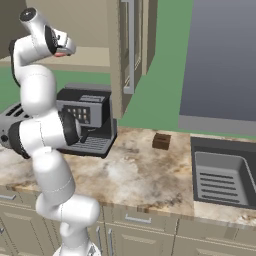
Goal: Open the cabinet. Pick the bar soap and place it next to the sink. Then close the cabinet.
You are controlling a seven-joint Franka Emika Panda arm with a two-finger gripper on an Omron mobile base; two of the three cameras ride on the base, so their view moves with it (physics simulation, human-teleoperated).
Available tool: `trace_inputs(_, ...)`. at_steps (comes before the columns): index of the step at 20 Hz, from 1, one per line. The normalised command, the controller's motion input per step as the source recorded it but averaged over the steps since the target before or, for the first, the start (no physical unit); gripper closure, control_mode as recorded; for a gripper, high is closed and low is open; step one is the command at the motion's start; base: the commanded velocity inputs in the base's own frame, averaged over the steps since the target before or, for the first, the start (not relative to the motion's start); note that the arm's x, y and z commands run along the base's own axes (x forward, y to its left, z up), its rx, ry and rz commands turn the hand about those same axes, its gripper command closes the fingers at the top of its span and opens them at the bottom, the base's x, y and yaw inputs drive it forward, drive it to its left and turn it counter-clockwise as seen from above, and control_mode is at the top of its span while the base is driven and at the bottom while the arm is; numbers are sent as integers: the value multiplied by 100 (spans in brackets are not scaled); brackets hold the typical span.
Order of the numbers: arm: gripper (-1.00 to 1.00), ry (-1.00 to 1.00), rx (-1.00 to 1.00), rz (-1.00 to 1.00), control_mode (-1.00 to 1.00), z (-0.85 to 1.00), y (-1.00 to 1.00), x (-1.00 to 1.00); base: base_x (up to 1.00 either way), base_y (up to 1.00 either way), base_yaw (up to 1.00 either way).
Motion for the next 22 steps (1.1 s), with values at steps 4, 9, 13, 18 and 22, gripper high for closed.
trace_inputs(4,100,3,0,0,-100,0,0,0,0,0,0)
trace_inputs(9,100,2,0,0,-100,0,0,-1,0,0,0)
trace_inputs(13,100,0,0,0,-100,0,0,-12,0,0,0)
trace_inputs(18,100,0,0,1,-100,0,-7,-72,0,0,0)
trace_inputs(22,100,0,0,2,-100,0,-19,-98,0,0,0)
